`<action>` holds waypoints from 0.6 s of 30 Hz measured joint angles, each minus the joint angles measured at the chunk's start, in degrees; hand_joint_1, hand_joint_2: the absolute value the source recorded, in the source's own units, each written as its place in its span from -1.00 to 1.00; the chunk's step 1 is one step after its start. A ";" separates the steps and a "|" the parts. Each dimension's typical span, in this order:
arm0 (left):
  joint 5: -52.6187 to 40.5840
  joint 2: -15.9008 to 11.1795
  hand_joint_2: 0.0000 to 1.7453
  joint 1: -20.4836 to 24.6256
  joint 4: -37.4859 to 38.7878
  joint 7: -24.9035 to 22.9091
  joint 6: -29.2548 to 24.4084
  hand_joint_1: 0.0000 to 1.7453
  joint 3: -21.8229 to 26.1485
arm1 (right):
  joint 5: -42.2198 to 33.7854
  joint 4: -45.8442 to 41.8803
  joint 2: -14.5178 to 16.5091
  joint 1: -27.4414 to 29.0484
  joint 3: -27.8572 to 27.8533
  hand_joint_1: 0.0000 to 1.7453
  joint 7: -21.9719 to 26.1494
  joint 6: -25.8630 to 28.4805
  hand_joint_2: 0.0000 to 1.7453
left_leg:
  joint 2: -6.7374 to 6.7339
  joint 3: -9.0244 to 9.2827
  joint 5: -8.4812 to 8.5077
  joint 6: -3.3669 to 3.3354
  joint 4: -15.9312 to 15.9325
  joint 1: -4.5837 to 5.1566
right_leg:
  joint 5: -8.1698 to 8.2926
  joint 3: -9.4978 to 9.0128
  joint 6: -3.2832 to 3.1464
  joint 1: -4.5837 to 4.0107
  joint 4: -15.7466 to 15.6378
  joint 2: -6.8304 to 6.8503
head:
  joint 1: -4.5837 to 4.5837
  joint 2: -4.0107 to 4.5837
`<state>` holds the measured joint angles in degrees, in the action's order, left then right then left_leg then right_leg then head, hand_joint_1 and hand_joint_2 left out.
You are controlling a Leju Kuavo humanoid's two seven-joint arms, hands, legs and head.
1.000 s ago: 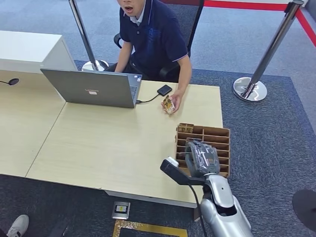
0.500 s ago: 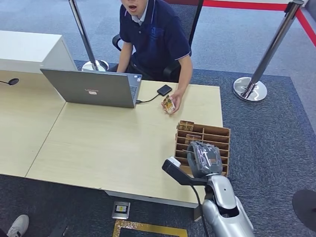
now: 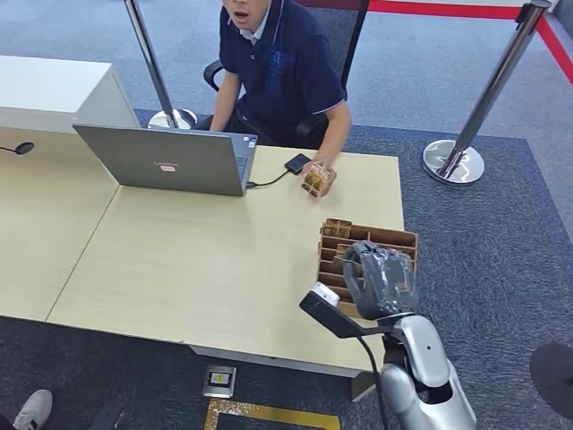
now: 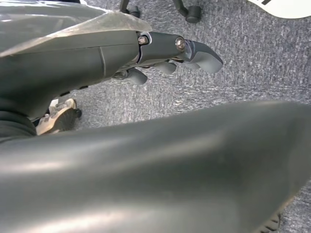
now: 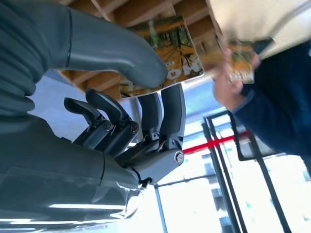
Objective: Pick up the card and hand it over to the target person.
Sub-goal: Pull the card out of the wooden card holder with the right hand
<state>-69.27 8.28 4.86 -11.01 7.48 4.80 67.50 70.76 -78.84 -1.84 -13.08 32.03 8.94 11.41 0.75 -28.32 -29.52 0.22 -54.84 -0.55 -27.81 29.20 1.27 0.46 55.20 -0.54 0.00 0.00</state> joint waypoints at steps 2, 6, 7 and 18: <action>0.15 0.19 -1.00 -0.01 0.01 0.03 -0.01 -1.00 0.11 | -0.44 1.23 0.74 -3.11 0.83 1.00 0.25 0.19 1.00 | -0.05 0.01 0.00 0.00 0.00 0.00 | 0.02 0.01 0.00 0.00 0.01 -0.06 | 0.00 0.00; 0.35 0.43 -1.00 0.06 0.10 0.11 -0.06 -1.00 0.25 | -1.48 4.77 2.87 -8.00 1.51 1.00 0.16 0.42 1.00 | -0.14 0.04 0.02 0.01 0.03 0.00 | 0.06 0.01 -0.03 0.00 0.00 -0.14 | 0.00 0.00; 0.39 0.50 -1.00 0.10 0.15 0.13 -0.05 -1.00 0.25 | -1.71 6.29 3.70 -9.43 1.55 1.00 0.21 0.50 1.00 | -0.14 0.04 0.04 0.01 0.03 0.00 | 0.08 0.01 -0.04 0.00 0.00 -0.13 | 0.00 0.00; -0.39 0.85 -1.00 0.82 0.72 0.28 0.46 -1.00 -0.70 | -3.24 35.69 12.34 -27.86 0.21 1.00 0.69 5.26 1.00 | -0.19 0.10 0.11 0.07 0.06 -0.01 | 0.15 0.00 -0.09 -0.01 0.07 -0.18 | 0.00 0.00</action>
<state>-69.66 9.13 5.67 -10.29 7.76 5.26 66.80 67.52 -43.14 10.51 -40.94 32.25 9.63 16.67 0.57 -28.21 -29.40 0.28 -54.78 -0.56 -27.66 29.19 1.18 0.44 55.27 -0.72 0.00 0.00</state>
